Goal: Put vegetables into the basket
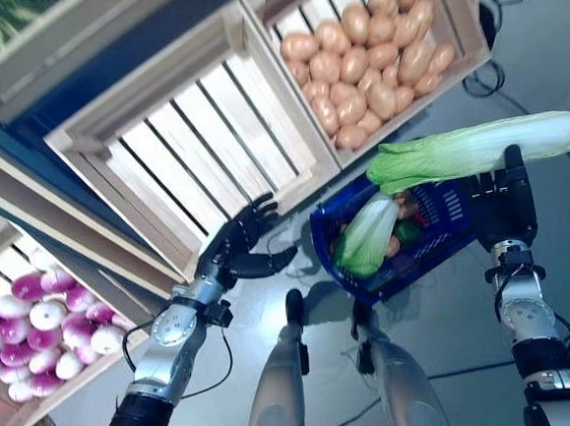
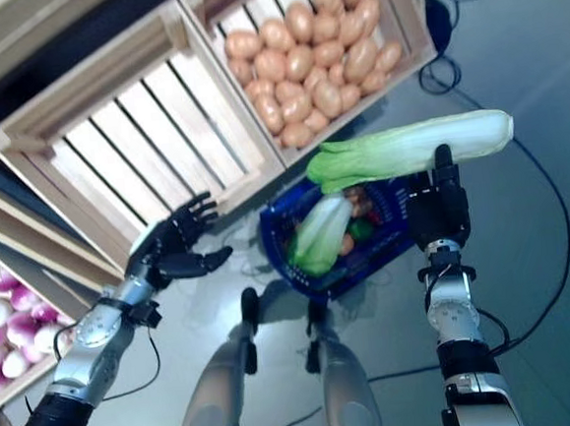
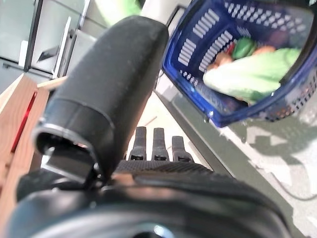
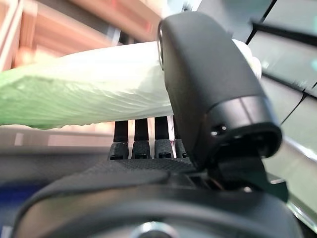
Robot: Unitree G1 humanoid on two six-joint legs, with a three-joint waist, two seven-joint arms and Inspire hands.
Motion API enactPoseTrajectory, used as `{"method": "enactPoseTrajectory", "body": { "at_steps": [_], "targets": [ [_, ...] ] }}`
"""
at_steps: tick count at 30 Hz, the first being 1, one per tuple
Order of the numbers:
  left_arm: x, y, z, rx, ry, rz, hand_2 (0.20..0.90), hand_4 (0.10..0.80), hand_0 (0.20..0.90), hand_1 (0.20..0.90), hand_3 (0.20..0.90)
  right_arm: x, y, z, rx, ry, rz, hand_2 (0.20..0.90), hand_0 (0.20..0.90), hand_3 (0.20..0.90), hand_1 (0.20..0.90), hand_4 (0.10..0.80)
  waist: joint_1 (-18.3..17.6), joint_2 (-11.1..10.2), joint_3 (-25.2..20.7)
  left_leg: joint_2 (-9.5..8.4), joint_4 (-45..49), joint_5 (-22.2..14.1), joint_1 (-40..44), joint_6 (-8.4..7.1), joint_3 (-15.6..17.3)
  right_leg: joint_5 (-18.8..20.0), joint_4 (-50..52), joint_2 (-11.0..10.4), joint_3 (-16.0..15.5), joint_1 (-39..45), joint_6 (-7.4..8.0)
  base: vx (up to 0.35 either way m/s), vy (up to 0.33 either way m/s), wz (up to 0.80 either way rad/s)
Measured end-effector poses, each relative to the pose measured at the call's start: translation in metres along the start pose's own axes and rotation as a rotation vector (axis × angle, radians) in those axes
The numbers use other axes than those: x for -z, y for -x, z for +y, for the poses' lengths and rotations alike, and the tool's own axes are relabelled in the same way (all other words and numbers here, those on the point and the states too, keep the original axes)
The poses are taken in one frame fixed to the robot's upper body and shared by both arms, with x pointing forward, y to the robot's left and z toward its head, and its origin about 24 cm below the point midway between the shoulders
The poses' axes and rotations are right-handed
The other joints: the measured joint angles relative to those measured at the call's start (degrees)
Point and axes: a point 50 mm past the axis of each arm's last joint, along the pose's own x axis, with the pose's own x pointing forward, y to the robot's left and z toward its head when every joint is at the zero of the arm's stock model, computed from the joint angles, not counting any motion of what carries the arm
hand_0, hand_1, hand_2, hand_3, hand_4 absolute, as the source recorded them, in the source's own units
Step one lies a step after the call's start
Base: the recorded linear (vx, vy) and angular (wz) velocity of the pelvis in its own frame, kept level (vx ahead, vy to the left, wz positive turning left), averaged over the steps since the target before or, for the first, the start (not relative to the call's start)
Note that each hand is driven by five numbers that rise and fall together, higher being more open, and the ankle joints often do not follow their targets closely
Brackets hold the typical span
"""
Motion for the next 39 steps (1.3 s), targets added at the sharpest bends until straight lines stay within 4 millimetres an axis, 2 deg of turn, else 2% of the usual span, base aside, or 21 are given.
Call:
{"method": "enactPoseTrajectory", "body": {
  "at_steps": [4,9,11,16,20,25,31,33,35,39],
  "targets": [
    [-0.020,-0.011,0.002,-0.054,-0.010,-0.120,0.900,0.800,0.900,0.900,0.900,0.001,-0.006,-0.006,0.078,-0.035,-0.033,0.300,0.300,0.300,0.300,0.400,0.7,0.0,1.1,0.06,3.0,-0.3,-4.5,-0.33,-0.6,-1.0,4.2,-0.4,-0.3,-4.8,-0.50,-0.087,-0.046,0.04],
    [-0.054,-0.028,0.002,-0.118,-0.040,-0.296,0.900,0.800,0.900,0.900,0.900,0.001,-0.029,0.014,0.088,-0.082,-0.084,0.300,0.300,0.300,0.300,0.400,0.7,-0.3,1.2,-0.58,7.0,-0.3,-12.2,-0.14,-1.1,-2.1,10.5,-1.8,-0.4,-13.4,-0.81,-0.049,-0.009,0.05],
    [-0.064,-0.031,-0.001,-0.126,-0.060,-0.342,0.900,0.800,0.900,0.900,0.900,0.001,-0.033,0.017,0.101,-0.087,-0.086,0.300,0.300,0.300,0.300,0.400,0.8,-0.3,1.2,-0.84,9.1,-0.6,-14.6,0.07,-1.4,-3.0,13.3,-2.6,-0.4,-15.9,-0.90,-0.011,-0.028,0.13],
    [-0.085,-0.037,-0.006,-0.147,-0.129,-0.449,0.900,0.800,0.900,0.900,0.900,0.004,-0.039,0.014,0.201,-0.090,-0.082,0.300,0.300,0.300,0.300,0.400,1.1,-0.3,1.2,-1.79,17.8,-3.6,-21.0,0.53,-2.7,-6.6,22.0,-4.5,-1.0,-21.4,-1.08,0.006,0.003,0.14],
    [-0.105,-0.043,-0.005,-0.164,-0.201,-0.519,0.900,0.800,0.900,0.900,0.900,0.007,-0.053,0.024,0.240,-0.043,-0.067,0.300,0.300,0.300,0.300,0.400,1.4,-0.4,1.2,-2.52,23.4,-5.1,-26.0,0.69,-2.9,-8.1,27.5,-5.8,-0.5,-26.4,-1.17,0.011,0.015,0.04],
    [-0.127,-0.047,-0.001,-0.215,-0.247,-0.589,0.900,0.800,0.900,0.900,0.900,0.015,-0.064,0.037,0.247,0.041,-0.009,0.300,0.300,0.300,0.300,0.400,1.8,-0.4,1.2,-2.58,29.4,-6.6,-31.7,0.72,-2.8,-9.0,32.5,-6.2,0.1,-31.8,-1.61,0.014,0.015,-0.04],
    [-0.131,-0.048,-0.001,-0.237,-0.248,-0.605,0.900,0.800,0.900,0.900,0.900,0.027,-0.074,0.049,0.297,0.141,0.085,0.300,0.300,0.300,0.300,0.400,2.1,-0.4,1.2,-3.47,32.8,-6.6,-38.5,0.75,-2.9,-9.0,36.4,-6.7,1.4,-39.1,-1.69,0.021,0.015,0.01],
    [-0.130,-0.048,0.000,-0.250,-0.251,-0.603,0.900,0.800,0.900,0.900,0.900,0.023,-0.080,0.061,0.260,0.188,0.078,0.300,0.300,0.300,0.300,0.400,1.7,-0.5,1.3,-3.55,34.0,-6.7,-40.3,0.81,-3.1,-9.1,37.3,-6.8,1.5,-40.7,-1.69,0.081,0.011,-0.01],
    [-0.131,-0.048,-0.001,-0.249,-0.264,-0.608,0.900,0.800,0.900,0.900,0.900,0.020,-0.084,0.065,0.273,0.198,0.075,0.300,0.300,0.300,0.300,0.400,2.0,-0.5,1.3,-3.87,34.1,-6.7,-41.2,0.83,-3.1,-9.0,37.6,-6.8,1.9,-41.8,-1.66,0.000,0.000,0.00],
    [-0.132,-0.046,-0.002,-0.263,-0.266,-0.622,0.900,0.800,0.900,0.900,0.900,0.026,-0.086,0.069,0.296,0.218,0.119,0.300,0.300,0.300,0.300,0.400,2.3,-0.5,1.3,-4.33,36.6,-7.6,-43.5,0.81,-3.0,-10.1,40.2,-7.2,2.5,-44.2,-1.64,0.006,0.006,0.00]
  ]
}}
